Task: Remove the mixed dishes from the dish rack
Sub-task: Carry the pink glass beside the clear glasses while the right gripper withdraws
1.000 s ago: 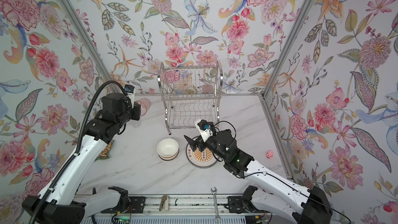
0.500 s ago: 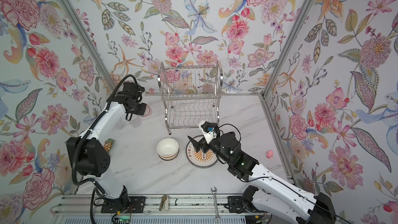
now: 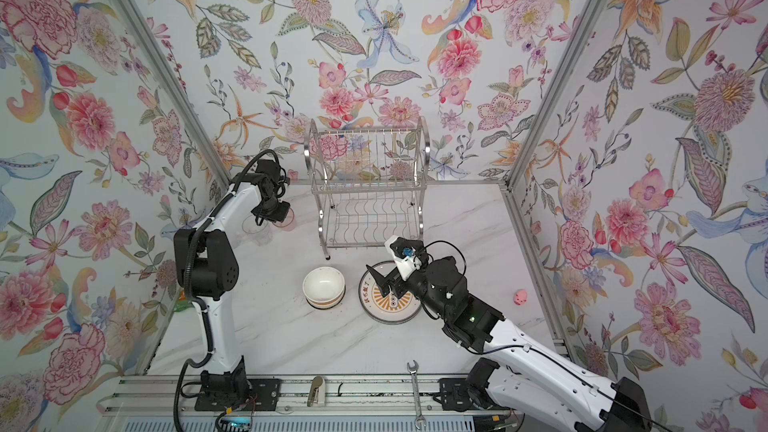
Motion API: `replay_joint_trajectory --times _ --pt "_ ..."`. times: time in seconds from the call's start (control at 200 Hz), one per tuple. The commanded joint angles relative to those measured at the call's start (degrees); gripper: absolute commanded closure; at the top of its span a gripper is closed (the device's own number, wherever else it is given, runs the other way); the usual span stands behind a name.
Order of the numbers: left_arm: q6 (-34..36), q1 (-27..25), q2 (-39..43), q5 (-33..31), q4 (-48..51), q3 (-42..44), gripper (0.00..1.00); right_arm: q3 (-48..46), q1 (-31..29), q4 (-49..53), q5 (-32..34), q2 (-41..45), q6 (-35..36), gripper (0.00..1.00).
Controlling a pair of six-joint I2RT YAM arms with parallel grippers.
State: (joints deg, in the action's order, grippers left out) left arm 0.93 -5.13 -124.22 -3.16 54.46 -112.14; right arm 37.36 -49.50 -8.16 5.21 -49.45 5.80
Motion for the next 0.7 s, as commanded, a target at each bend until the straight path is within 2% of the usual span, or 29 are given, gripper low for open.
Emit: replay_joint_trajectory --times 0.0,0.27,0.691 --pt "0.92 0.81 -2.95 1.32 2.56 -3.40 1.00 0.16 -0.58 1.38 1.02 0.24 0.18 0.01" --pt "0.61 0.77 -7.73 4.16 3.98 -6.92 0.96 0.69 -0.55 1.10 1.64 -1.56 0.53 0.01" --pt "0.76 0.82 -9.45 4.60 4.61 -7.39 0.86 2.36 -0.56 -0.09 0.24 -5.39 1.71 0.01"
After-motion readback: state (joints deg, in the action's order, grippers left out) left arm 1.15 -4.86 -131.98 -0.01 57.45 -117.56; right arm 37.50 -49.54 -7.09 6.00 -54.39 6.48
